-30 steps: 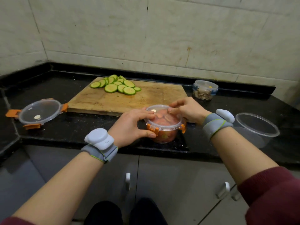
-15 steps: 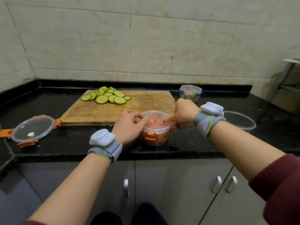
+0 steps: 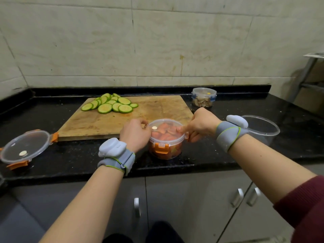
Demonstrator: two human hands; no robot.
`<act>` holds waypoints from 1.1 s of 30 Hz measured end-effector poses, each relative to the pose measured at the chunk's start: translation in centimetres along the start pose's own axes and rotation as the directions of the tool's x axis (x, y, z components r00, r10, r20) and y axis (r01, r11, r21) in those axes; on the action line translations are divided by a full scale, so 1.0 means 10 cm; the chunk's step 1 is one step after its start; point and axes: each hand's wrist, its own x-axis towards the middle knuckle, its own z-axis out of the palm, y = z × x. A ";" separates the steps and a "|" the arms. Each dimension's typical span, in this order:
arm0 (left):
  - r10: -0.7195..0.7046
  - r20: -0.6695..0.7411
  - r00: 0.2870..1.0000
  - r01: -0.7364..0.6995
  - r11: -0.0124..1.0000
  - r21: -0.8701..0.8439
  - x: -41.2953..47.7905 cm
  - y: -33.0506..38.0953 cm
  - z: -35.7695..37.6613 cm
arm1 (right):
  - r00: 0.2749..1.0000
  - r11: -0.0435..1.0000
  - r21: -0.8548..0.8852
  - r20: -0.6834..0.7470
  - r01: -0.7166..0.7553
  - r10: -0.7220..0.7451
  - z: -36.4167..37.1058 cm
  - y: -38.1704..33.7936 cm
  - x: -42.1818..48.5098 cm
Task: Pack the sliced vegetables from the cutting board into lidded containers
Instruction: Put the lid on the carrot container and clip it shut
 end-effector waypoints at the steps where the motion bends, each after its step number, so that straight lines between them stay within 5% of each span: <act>1: -0.016 0.001 1.000 0.016 1.000 -0.019 0.01 -0.01 -0.01 | 1.000 1.000 0.028 0.014 0.001 -0.001 0.00 0.01 0.01; 5: -0.073 0.080 0.994 0.086 0.980 -0.182 0.01 -0.06 -0.02 | 0.998 0.998 0.066 0.067 0.011 -0.015 -0.03 0.03 0.01; 8: -0.135 0.240 0.961 0.233 0.865 -0.445 -0.09 -0.09 0.03 | 0.991 0.998 0.069 0.133 -0.004 -0.006 -0.01 0.05 -0.04; 13: -0.167 0.214 0.962 0.245 0.873 -0.422 -0.07 -0.10 0.06 | 0.971 0.963 0.260 0.240 -0.066 0.002 0.02 0.10 -0.12; 21: -0.030 0.087 0.996 0.072 0.839 -0.539 0.30 0.74 0.19 | 0.996 0.931 0.365 0.085 -0.023 -0.009 -0.83 0.25 0.35; 28: 0.046 0.309 0.950 0.176 0.739 -0.650 0.84 1.41 0.93 | 0.993 0.958 0.283 -0.096 -0.045 0.075 -1.46 0.66 1.03; 33: 0.051 0.385 0.921 0.231 0.725 -0.648 1.13 1.56 1.51 | 0.983 0.962 0.227 -0.061 -0.155 0.173 -1.65 0.97 1.34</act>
